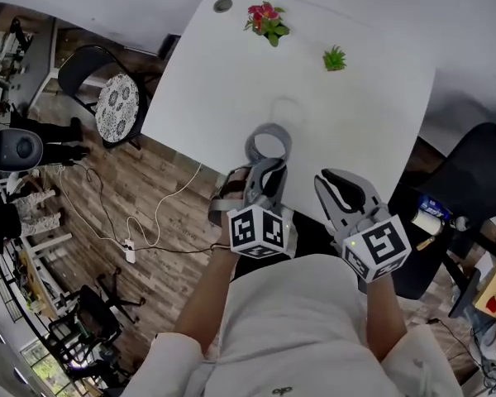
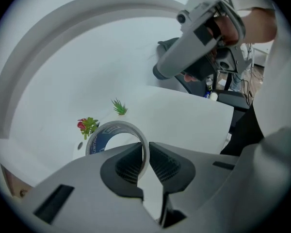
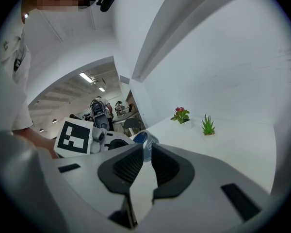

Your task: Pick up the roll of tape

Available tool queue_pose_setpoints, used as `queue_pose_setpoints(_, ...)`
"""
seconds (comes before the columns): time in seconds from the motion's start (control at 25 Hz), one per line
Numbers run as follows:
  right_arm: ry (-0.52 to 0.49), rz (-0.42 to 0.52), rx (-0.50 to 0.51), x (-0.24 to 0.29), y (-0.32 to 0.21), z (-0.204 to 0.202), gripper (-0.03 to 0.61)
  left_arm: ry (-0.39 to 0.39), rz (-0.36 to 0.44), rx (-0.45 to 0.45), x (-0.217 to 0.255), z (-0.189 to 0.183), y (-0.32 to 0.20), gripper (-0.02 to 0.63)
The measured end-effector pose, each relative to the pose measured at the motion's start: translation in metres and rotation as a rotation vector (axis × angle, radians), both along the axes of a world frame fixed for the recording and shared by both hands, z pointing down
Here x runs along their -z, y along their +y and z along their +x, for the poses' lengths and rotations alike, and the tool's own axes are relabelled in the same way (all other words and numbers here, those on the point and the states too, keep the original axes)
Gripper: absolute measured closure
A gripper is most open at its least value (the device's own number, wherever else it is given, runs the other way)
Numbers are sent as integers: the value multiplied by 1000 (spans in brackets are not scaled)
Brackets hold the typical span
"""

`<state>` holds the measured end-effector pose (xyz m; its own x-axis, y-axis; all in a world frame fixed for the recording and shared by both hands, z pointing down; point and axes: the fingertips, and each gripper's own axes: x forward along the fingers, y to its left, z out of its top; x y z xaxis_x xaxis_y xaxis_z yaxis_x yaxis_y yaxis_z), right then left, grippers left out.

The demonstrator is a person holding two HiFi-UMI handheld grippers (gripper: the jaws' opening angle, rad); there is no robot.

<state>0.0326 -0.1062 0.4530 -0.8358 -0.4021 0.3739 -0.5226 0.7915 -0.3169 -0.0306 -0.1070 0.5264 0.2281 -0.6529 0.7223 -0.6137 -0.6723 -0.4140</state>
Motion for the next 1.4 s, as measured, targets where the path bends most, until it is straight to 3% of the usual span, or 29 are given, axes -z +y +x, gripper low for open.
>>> queue_pose_setpoints(0.32,1,42,-51,22,9,-22,532,146,106,18,55,-19,5,558)
queue_pose_setpoints(0.68,13,151,-107,63,17,-55,553,327,243,14,119,-49,12,558)
queue_pose_setpoints(0.92,17,213,-153,83,25,-70,561,495,292,-3,154,-69,26,558)
queue_pose_setpoints(1.08,7,249,-194,96,33,-78,565,540,329,-30,172,-81,42,558)
queue_pose_setpoints(1.2,-3,260,-224,101,40,-84,569,619,357,-55,189,-85,50,558)
queue_pose_setpoints(1.4,-23,257,-255,106,58,-97,572,747,323,-32,197,-98,67,558)
